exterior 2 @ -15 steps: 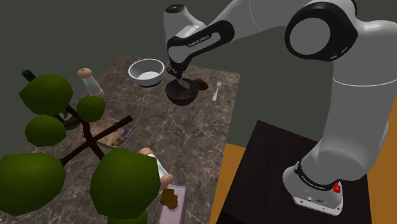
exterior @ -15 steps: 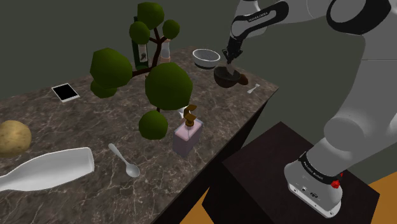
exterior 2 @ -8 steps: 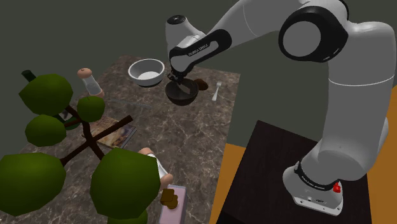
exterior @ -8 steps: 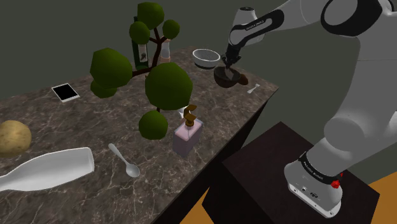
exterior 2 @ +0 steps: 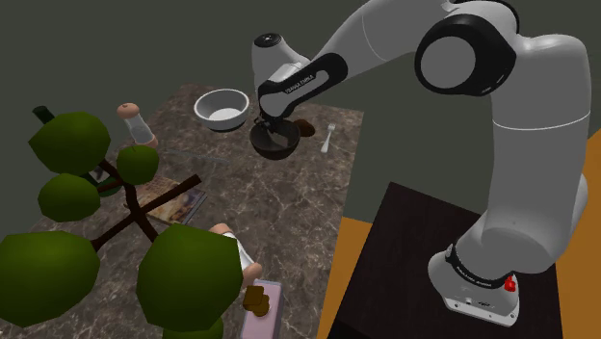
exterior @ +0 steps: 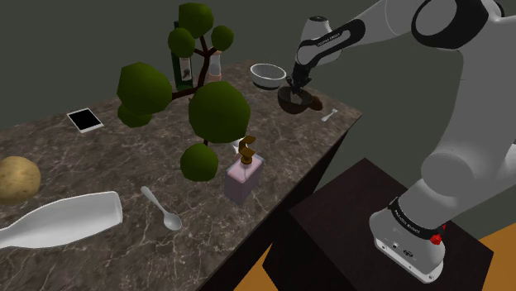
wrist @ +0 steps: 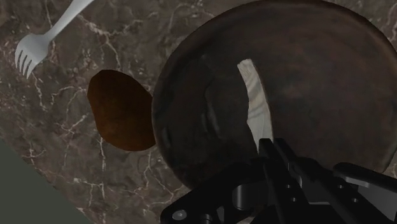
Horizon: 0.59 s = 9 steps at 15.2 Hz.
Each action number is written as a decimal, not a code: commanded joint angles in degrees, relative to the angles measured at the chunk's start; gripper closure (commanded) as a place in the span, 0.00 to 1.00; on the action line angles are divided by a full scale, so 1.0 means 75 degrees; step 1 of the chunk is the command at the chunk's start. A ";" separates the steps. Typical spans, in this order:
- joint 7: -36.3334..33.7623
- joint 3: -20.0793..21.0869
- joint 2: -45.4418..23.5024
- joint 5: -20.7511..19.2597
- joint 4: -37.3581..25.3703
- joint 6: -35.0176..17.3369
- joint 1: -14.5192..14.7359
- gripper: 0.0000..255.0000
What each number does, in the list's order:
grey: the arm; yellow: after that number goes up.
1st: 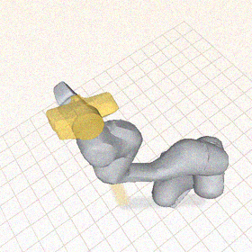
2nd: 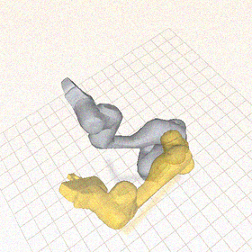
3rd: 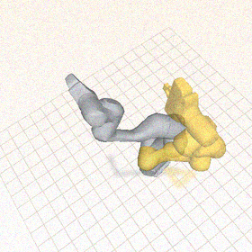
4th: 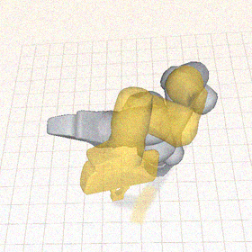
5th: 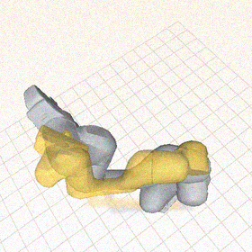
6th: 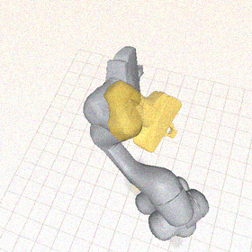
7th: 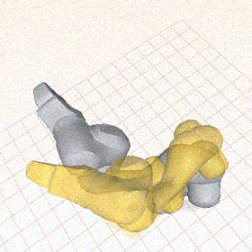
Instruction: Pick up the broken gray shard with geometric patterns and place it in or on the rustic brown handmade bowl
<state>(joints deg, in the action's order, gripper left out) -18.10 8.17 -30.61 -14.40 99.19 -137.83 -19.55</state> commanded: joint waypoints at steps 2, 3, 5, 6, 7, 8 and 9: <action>-0.0001 -0.0003 -0.0006 -0.0001 0.0006 -0.0001 -0.0002 1.00; -0.0001 -0.0003 -0.0006 -0.0002 0.0006 -0.0001 -0.0002 1.00; -0.0001 -0.0003 -0.0003 -0.0001 0.0008 -0.0001 -0.0002 0.00; -0.0001 -0.0003 -0.0001 -0.0001 0.0010 0.0000 -0.0002 0.00; -0.0001 -0.0002 -0.0001 -0.0001 0.0010 0.0000 -0.0002 0.00; 0.0000 -0.0002 -0.0001 -0.0001 0.0010 0.0001 -0.0003 0.00; -0.0001 -0.0003 -0.0006 -0.0002 0.0006 -0.0001 -0.0002 0.00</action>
<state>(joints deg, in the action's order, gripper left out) -18.10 8.15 -30.63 -14.41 99.25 -137.83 -19.56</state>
